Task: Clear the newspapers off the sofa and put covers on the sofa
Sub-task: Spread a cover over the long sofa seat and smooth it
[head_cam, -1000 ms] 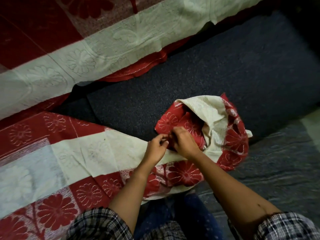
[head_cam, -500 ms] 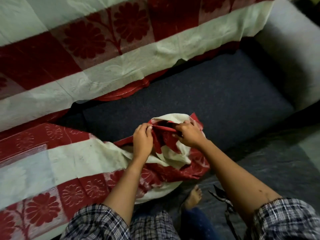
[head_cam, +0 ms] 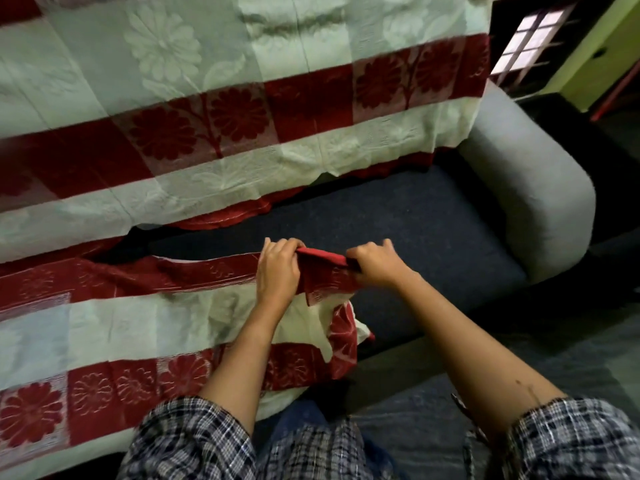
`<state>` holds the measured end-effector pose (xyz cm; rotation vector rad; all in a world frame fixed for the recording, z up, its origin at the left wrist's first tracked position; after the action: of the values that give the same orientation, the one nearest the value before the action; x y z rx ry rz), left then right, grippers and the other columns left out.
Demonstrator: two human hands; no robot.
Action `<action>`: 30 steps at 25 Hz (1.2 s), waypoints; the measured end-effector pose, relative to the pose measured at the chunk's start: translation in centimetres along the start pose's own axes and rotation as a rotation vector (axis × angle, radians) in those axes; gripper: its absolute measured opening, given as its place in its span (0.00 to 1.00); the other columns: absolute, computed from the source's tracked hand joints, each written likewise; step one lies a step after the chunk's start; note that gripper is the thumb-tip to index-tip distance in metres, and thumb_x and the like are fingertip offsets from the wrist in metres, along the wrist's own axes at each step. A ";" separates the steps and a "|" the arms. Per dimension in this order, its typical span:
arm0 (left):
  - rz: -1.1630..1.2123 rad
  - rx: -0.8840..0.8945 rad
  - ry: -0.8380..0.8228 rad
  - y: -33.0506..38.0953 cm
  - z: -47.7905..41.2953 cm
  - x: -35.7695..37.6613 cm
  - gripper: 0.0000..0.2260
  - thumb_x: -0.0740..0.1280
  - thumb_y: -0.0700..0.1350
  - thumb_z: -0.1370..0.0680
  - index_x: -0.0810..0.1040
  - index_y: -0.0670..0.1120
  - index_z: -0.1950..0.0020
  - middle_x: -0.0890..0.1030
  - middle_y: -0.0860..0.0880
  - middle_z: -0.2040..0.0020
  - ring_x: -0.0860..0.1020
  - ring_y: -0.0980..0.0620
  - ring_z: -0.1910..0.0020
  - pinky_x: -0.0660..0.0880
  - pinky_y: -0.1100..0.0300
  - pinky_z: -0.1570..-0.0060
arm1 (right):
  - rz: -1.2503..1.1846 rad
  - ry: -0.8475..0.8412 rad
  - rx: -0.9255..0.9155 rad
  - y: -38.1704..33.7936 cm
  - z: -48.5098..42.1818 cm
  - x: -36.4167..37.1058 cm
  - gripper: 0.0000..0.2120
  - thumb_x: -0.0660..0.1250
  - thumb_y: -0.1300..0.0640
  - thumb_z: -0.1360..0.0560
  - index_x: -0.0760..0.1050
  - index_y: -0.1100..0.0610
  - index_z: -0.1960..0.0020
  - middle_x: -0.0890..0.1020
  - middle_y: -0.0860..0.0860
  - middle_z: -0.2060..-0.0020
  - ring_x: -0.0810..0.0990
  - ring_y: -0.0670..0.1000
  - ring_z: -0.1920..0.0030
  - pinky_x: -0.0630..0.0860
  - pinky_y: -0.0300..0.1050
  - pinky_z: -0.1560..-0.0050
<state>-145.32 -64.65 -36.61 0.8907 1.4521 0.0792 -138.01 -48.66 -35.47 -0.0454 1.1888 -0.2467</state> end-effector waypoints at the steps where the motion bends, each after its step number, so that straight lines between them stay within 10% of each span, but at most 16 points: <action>1: -0.013 -0.019 0.011 0.7 -0.3 0.0 0.11 0.60 0.32 0.25 0.79 0.40 0.49 0.80 0.43 0.55 0.77 0.44 0.52 0.54 0.52 0.28 | 0.013 -0.005 0.053 1.6 0.4 -0.1 0.09 0.61 0.56 0.25 0.75 0.56 0.47 0.80 0.54 0.49 0.76 0.56 0.45 0.62 0.57 0.38; 7: 0.127 0.135 -0.256 7.0 -2.7 3.2 0.15 0.65 0.38 0.25 0.75 0.42 0.39 0.78 0.45 0.44 0.74 0.47 0.41 0.56 0.54 0.29 | -0.504 0.191 0.019 4.6 0.3 -3.6 0.08 0.65 0.62 0.27 0.71 0.54 0.64 0.78 0.54 0.63 0.77 0.52 0.60 0.73 0.49 0.60; 11: 0.121 0.165 -0.208 9.2 -6.5 4.6 0.13 0.62 0.31 0.29 0.78 0.40 0.47 0.78 0.43 0.52 0.74 0.45 0.49 0.66 0.59 0.46 | -0.398 0.123 -0.050 8.3 -1.6 -5.4 0.03 0.66 0.58 0.28 0.76 0.58 0.57 0.79 0.53 0.62 0.78 0.52 0.59 0.76 0.51 0.57; 17: -0.031 0.116 -0.229 10.9 -9.7 7.5 0.11 0.63 0.33 0.29 0.80 0.43 0.50 0.78 0.44 0.53 0.74 0.45 0.51 0.69 0.55 0.46 | -0.211 -0.232 0.081 14.9 -3.3 -5.9 0.08 0.68 0.49 0.27 0.76 0.54 0.55 0.79 0.52 0.56 0.76 0.50 0.55 0.72 0.52 0.46; 22: 0.193 0.098 -0.560 14.3 -11.7 8.2 0.10 0.69 0.40 0.27 0.80 0.44 0.45 0.82 0.48 0.51 0.78 0.52 0.51 0.72 0.63 0.50 | -0.673 0.065 -0.001 16.4 -3.9 -7.7 0.12 0.71 0.61 0.33 0.73 0.56 0.72 0.76 0.53 0.72 0.71 0.47 0.69 0.67 0.45 0.67; 26: 0.199 0.074 -0.370 14.6 -12.6 6.4 0.10 0.64 0.30 0.29 0.81 0.38 0.51 0.82 0.44 0.53 0.77 0.52 0.54 0.65 0.74 0.58 | -0.640 -0.111 -0.082 17.7 -3.6 -7.7 0.08 0.71 0.59 0.31 0.75 0.55 0.66 0.76 0.50 0.69 0.74 0.45 0.69 0.71 0.40 0.68; 30: 0.082 -0.070 -0.137 14.0 -12.4 5.4 0.12 0.63 0.28 0.30 0.80 0.37 0.51 0.80 0.40 0.53 0.77 0.44 0.52 0.66 0.63 0.52 | -0.236 -0.352 -0.024 22.3 -2.8 -6.1 0.05 0.66 0.56 0.28 0.73 0.55 0.53 0.78 0.52 0.57 0.79 0.53 0.56 0.75 0.45 0.59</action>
<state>-148.69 -46.16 -31.51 0.8814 1.2779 0.1268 -138.98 -25.39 -34.58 -0.2419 0.8346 -0.4136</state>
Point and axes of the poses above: each hand's wrist, its own z-axis away from the middle knuckle, its own x-axis out of the palm, y = z × x, the point moved 3 cm from there along -z, towards the middle knuckle
